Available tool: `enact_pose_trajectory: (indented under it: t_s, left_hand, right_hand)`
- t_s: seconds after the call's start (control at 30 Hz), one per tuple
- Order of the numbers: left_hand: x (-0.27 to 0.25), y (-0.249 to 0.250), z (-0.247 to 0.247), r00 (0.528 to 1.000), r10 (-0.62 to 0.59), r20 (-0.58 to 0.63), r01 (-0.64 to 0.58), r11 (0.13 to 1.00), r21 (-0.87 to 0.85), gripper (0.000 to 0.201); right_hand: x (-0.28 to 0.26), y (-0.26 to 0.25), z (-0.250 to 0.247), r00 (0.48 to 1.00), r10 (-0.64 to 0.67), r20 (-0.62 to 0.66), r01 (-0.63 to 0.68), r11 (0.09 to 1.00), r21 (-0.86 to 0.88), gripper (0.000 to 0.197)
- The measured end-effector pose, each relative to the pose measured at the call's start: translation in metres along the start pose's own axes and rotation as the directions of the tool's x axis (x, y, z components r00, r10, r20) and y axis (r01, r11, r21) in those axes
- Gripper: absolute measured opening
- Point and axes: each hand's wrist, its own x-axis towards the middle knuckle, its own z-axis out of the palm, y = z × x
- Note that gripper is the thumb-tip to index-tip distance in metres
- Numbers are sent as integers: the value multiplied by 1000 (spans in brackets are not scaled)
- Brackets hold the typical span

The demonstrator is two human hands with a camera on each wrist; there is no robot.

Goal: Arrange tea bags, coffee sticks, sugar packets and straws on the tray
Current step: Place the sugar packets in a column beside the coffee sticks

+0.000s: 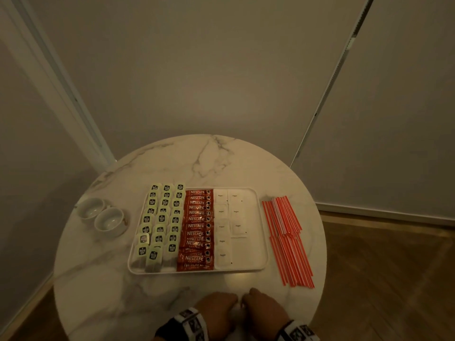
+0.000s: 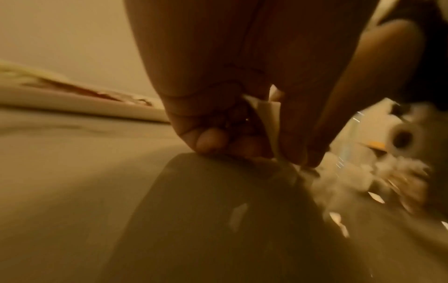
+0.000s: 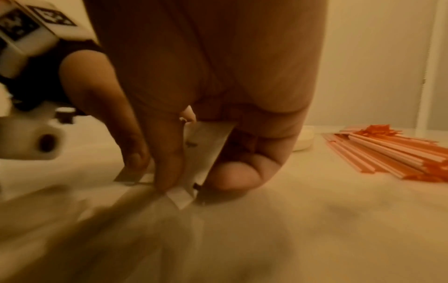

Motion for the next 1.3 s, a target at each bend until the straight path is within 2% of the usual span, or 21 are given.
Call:
enact_pose_trajectory:
  t_s: [0.03,0.1,0.17,0.23,0.33,0.37,0.43,0.57,0.63,0.7,0.73,0.8,0.87,0.9,0.97,1.07,1.13,1.23,1.3]
  left_hand:
    - [-3,-6,-6,998,-9,-62,1,993,-116,19]
    - [-6,-15,-19,979,-82,-187,14,941,-338,28]
    - [-11,-20,-35,942,-181,-282,16,866,-501,32]
    - [-14,-20,-54,898,-254,-359,-36,772,-635,16]
    - [-16,-15,-81,837,-338,-429,-167,589,-790,6]
    - [-17,-14,-87,822,-361,-440,-204,535,-820,6]
    - [-16,-13,-97,797,-376,-473,-264,488,-832,9]
    - [-18,-5,-110,756,-277,-593,-413,501,-761,26]
    - [-16,0,-111,722,-264,-639,-469,492,-733,22]
    - [-10,3,-111,708,-282,-647,-498,450,-741,10]
    - [-7,4,-111,718,-290,-632,-499,418,-759,15]
    - [-3,6,-111,796,-281,-536,-462,291,-838,26]
    - [-1,6,-108,856,-245,-455,-407,223,-886,10]
    - [0,4,-106,860,-252,-444,-380,265,-886,7]
    - [5,-3,-101,842,-270,-466,-354,375,-857,16]
    - [8,-8,-97,803,-296,-518,-339,488,-804,17]
    - [10,-8,-95,782,-331,-528,-328,503,-800,15]
    - [11,-4,-94,749,-404,-526,-331,460,-824,15]
    - [11,-3,-93,755,-438,-488,-313,414,-855,13]
  right_hand:
    - [1,-2,-9,999,37,3,-37,995,98,29]
    - [3,-2,-26,998,47,-43,-34,968,250,19]
    - [5,-2,-43,995,76,-57,-41,887,461,12]
    - [10,-5,-61,994,110,-5,-76,719,691,15]
    - [16,-8,-82,995,100,3,-41,385,922,23]
    - [18,-10,-88,996,85,-29,0,319,948,25]
    - [20,-15,-99,992,75,-105,80,277,957,24]
    - [28,-19,-112,967,129,-220,203,135,970,15]
    - [32,-19,-115,960,143,-241,230,92,969,11]
    - [35,-18,-118,956,159,-248,240,71,968,10]
    - [36,-18,-119,952,167,-255,246,75,966,11]
    - [39,-17,-120,944,175,-279,260,126,957,11]
    - [40,-17,-123,933,172,-317,277,221,935,9]
    - [41,-17,-124,926,168,-339,287,272,919,8]
    - [41,-19,-126,912,169,-375,303,338,891,9]
    - [45,-22,-125,860,275,-430,314,380,870,16]
    - [47,-22,-121,843,328,-426,309,352,883,12]
    - [44,-24,-113,908,255,-331,243,323,915,22]
    - [41,-26,-108,927,233,-293,209,328,921,23]
